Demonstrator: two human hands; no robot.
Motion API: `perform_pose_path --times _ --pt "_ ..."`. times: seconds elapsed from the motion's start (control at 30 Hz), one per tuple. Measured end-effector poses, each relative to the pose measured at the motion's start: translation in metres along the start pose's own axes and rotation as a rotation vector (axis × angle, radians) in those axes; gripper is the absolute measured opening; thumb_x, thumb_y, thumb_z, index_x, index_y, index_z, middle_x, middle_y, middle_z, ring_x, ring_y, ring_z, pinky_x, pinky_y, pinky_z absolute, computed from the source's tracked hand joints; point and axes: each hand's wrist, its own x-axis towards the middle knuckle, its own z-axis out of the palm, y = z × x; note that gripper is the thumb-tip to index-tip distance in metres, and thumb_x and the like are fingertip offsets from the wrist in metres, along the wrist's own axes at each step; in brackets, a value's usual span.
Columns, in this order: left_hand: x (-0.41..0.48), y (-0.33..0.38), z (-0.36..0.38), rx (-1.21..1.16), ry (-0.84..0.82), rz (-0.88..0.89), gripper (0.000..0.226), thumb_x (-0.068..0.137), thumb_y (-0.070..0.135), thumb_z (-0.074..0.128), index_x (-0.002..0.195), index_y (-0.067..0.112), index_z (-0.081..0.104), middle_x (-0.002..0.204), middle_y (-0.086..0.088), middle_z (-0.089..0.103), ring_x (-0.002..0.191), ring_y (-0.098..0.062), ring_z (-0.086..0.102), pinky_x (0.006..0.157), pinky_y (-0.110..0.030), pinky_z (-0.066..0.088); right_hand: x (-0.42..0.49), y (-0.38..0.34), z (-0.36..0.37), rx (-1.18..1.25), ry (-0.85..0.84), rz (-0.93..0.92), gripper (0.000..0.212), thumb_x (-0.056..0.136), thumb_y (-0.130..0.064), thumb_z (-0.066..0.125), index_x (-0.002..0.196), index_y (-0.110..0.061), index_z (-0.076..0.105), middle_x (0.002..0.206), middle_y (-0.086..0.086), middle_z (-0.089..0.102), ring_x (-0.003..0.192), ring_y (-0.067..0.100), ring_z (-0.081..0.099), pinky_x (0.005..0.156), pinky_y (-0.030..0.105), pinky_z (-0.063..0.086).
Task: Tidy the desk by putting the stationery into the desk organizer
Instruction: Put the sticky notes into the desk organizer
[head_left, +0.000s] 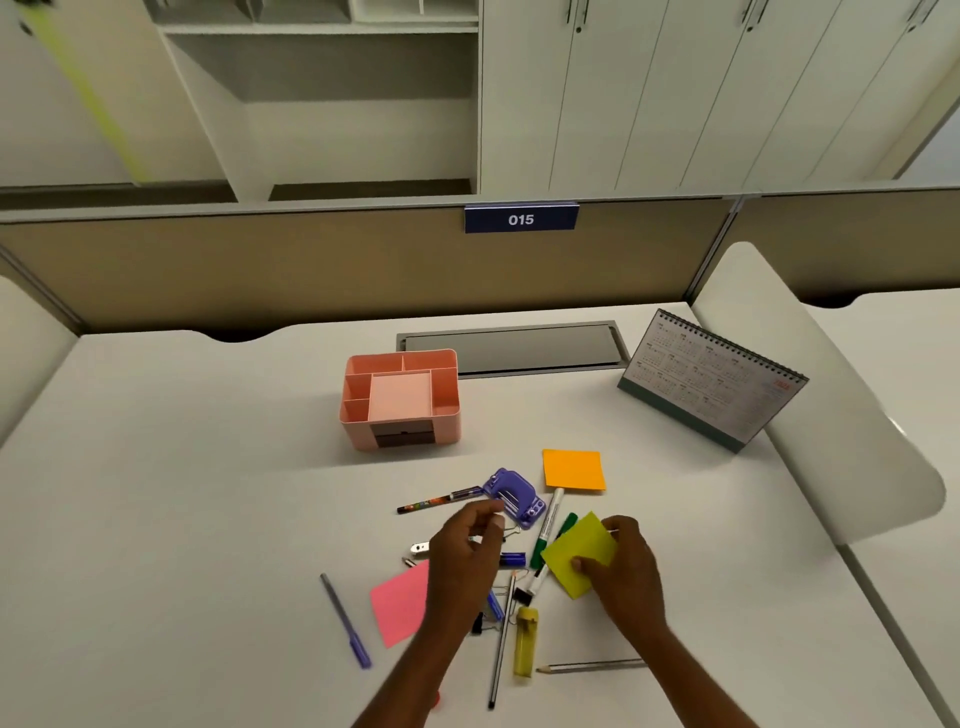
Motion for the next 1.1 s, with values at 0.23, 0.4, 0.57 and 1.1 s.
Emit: perform_pose_path --times 0.23,0.4,0.57,1.1 --pt "0.046 0.029 -0.019 0.062 -0.165 0.086 0.039 0.092 0.023 0.076 0.128 0.038 0.070 0.115 0.019 0.072 0.089 -0.010 0.072 0.074 -0.030 0.064 0.021 -0.091 -0.016 0.068 -0.103 -0.310 0.021 0.090 -0.003 0.073 0.097 -0.023 0.075 0.093 -0.004 0.073 0.086 0.014 0.066 0.075 0.031 0.053" --pt "0.089 0.067 -0.050 0.141 -0.128 0.303 0.029 0.091 0.012 0.078 0.117 0.025 0.078 0.104 0.011 0.077 0.080 -0.008 0.071 0.067 -0.026 0.061 0.054 -0.174 -0.010 -0.104 -0.087 -0.749 0.019 0.090 -0.003 0.072 0.105 -0.013 0.078 0.092 0.004 0.076 0.083 0.021 0.070 0.075 0.035 0.058" --pt "0.137 0.087 -0.080 0.247 0.115 0.436 0.015 0.086 0.008 0.082 0.101 0.012 0.080 0.097 0.001 0.075 0.082 -0.016 0.072 0.076 -0.036 0.063 0.090 -0.234 -0.003 -0.099 0.007 -0.862 0.014 0.091 -0.009 0.073 0.103 -0.013 0.079 0.094 0.004 0.076 0.083 0.021 0.068 0.075 0.033 0.057" --pt "0.265 0.080 -0.104 0.543 0.217 0.516 0.015 0.092 0.018 0.076 0.104 0.021 0.083 0.099 0.004 0.077 0.085 -0.015 0.070 0.075 -0.033 0.058 0.202 -0.287 0.065 -0.251 0.071 -0.785 0.018 0.088 0.001 0.062 0.092 -0.015 0.069 0.084 0.003 0.073 0.075 0.026 0.065 0.061 0.040 0.056"
